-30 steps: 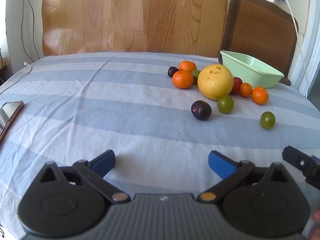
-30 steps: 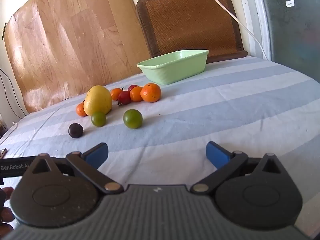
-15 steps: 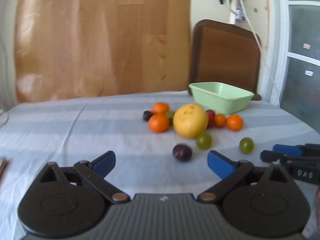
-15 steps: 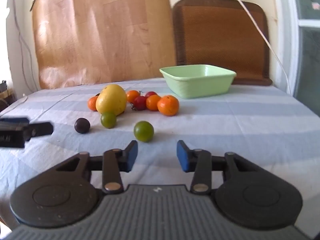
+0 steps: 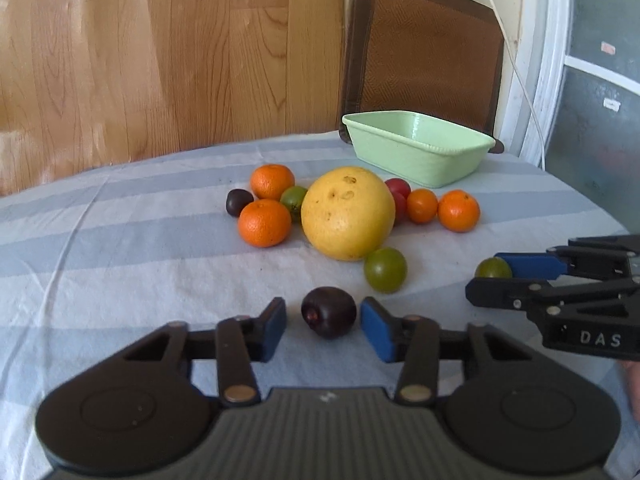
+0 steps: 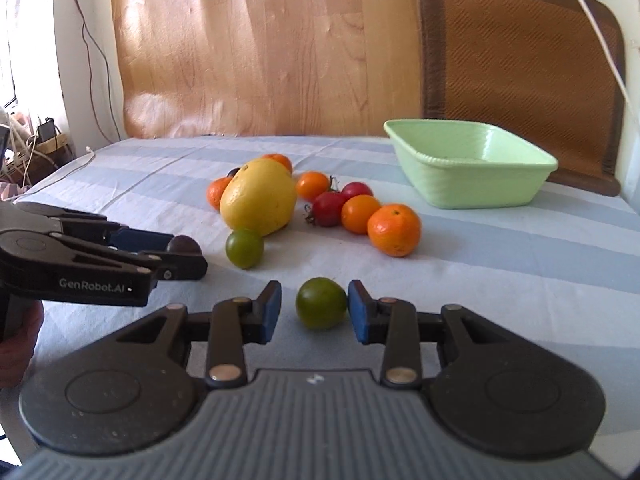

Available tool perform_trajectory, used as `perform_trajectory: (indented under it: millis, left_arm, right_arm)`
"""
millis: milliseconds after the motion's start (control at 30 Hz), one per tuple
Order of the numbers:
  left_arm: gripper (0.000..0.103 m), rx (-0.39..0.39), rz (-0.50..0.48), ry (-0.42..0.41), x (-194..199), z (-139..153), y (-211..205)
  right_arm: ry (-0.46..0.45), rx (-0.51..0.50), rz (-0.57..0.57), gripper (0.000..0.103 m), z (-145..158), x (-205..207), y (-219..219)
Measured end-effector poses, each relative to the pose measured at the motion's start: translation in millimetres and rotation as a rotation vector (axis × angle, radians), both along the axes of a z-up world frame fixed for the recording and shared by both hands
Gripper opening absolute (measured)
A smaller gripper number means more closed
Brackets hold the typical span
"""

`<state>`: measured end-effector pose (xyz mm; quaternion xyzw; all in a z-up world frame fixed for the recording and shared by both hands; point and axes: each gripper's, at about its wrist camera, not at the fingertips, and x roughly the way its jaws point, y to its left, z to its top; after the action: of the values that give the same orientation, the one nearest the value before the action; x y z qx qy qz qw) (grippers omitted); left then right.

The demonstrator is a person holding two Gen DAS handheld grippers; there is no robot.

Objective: Organize fruits
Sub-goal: 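Grasp the dark plum with the left tool while the right tool grasps a green fruit, then lower the plum into the green bowl with the left tool while the right tool drops the green fruit in, then grasp a green fruit with the left tool while the right tool grasps a mandarin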

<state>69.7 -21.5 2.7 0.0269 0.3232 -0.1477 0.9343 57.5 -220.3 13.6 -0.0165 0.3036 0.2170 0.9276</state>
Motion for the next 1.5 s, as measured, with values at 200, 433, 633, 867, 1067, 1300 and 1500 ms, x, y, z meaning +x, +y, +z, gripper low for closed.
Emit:
perform_trajectory:
  millis: [200, 433, 633, 867, 1067, 1300, 1500]
  left_arm:
    - [0.03, -0.073, -0.063, -0.01, 8, 25, -8]
    - [0.03, -0.241, -0.139, -0.02, 97, 77, -49]
    - [0.03, -0.372, -0.116, 0.125, 193, 70, -88]
    - [0.031, -0.288, -0.111, 0.167, 219, 43, -122]
    - [0.039, -0.279, -0.075, 0.164, 218, 36, -121]
    - [0.039, -0.315, -0.068, 0.012, 166, 79, -84]
    - [0.039, -0.21, -0.019, -0.172, 70, 97, -22]
  right_arm:
    - [-0.022, 0.078, -0.007, 0.03, 5, 2, -17]
    - [-0.189, 0.156, -0.143, 0.03, 50, 61, -71]
    - [-0.208, 0.074, -0.225, 0.03, 31, 122, -82]
    - [-0.156, 0.061, -0.232, 0.031, 7, 143, -86]
    - [-0.171, 0.053, -0.237, 0.051, 5, 147, -92]
    - [-0.225, 0.194, -0.295, 0.052, 15, 132, -122]
    - [-0.24, 0.3, -0.347, 0.052, 27, 116, -135]
